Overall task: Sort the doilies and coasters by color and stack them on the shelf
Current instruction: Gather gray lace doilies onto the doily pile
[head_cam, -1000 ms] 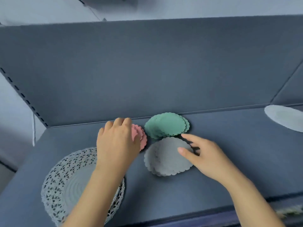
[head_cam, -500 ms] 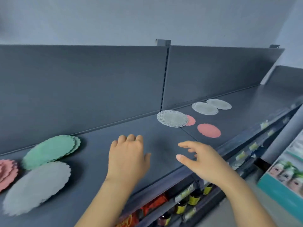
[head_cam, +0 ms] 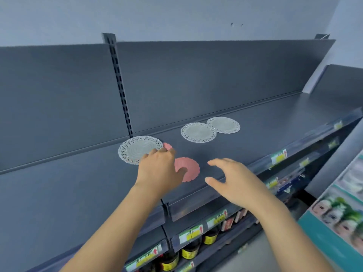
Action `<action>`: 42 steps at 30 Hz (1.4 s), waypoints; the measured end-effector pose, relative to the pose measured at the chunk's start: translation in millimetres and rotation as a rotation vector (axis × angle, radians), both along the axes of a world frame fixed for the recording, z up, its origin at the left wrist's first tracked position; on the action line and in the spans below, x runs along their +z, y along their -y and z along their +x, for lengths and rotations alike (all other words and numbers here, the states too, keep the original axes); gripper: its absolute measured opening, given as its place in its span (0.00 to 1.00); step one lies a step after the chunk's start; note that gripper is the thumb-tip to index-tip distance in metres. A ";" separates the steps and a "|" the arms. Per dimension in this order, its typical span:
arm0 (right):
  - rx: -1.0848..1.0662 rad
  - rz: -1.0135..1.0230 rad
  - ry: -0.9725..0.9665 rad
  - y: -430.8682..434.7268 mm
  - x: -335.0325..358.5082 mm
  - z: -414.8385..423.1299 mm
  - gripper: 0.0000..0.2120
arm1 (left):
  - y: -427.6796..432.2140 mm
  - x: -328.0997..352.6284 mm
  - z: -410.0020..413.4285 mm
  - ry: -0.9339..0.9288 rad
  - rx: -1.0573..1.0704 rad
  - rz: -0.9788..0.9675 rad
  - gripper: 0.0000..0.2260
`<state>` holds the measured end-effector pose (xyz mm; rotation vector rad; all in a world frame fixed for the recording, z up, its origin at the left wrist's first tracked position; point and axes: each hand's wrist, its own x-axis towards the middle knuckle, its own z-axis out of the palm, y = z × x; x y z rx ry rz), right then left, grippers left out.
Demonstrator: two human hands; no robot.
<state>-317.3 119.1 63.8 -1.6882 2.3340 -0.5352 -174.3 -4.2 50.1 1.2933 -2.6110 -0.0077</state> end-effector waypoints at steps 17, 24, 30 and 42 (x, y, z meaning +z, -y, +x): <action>-0.310 0.068 0.286 143.6 -32.5 -239.5 0.23 | 161.5 -27.4 -278.9 -0.021 0.041 0.406 0.22; -0.293 0.016 0.625 214.2 -53.3 -317.9 0.37 | 177.8 -29.9 -306.9 -0.286 0.248 0.518 0.31; 0.031 0.068 0.976 245.5 -46.5 -357.1 0.05 | 153.0 7.3 -319.7 -0.923 0.271 0.886 0.18; 0.702 0.160 1.319 216.9 -3.9 -259.4 0.17 | 29.2 50.7 -201.0 -1.211 0.757 0.332 0.13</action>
